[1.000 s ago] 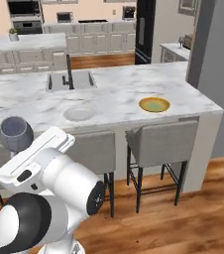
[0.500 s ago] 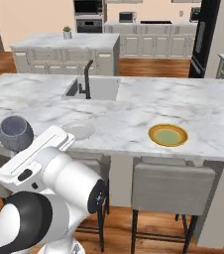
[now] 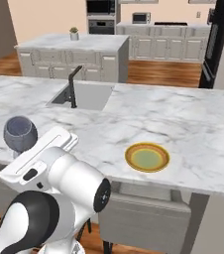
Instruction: Retrieve the wine glasses from the counter and place one next to each plate.
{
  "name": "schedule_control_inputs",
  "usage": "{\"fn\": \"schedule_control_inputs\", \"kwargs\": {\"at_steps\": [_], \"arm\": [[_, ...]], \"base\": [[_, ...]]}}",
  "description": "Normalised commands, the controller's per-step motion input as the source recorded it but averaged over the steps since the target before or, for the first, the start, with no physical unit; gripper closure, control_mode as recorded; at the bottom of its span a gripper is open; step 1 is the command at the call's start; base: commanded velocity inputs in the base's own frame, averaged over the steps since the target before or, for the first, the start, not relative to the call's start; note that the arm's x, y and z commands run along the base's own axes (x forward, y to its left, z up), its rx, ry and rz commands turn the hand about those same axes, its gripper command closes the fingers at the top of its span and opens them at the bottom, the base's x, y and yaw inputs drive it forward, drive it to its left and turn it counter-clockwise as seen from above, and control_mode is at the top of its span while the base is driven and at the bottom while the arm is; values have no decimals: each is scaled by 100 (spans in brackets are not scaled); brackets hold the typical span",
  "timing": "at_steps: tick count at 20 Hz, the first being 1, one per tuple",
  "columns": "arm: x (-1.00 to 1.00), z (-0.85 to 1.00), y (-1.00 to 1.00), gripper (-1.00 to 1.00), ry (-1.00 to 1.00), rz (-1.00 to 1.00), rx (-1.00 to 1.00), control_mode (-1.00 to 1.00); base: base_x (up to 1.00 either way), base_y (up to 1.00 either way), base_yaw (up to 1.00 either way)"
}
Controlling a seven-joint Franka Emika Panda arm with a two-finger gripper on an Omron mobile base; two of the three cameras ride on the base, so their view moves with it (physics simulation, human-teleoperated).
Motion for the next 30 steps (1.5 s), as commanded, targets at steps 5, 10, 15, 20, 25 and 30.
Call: {"fn": "schedule_control_inputs", "kwargs": {"at_steps": [5, 10, 15, 20, 25, 30], "arm": [[0, 0, 0, 100, 0, 0, 0, 100], [0, 0, 0, 100, 0, 0, 0, 100], [0, 0, 0, 100, 0, 0, 0, 100], [0, 0, 0, 100, 0, 0, 0, 100], [0, 0, 0, 100, 0, 0, 0, 100], [0, 0, 0, 100, 0, 0, 0, 100]], "base": [[100, 0, 44], [44, 17, 65], [-25, 68, -19], [98, 82, -13], [100, 1, -24], [99, 28, -51]]}}
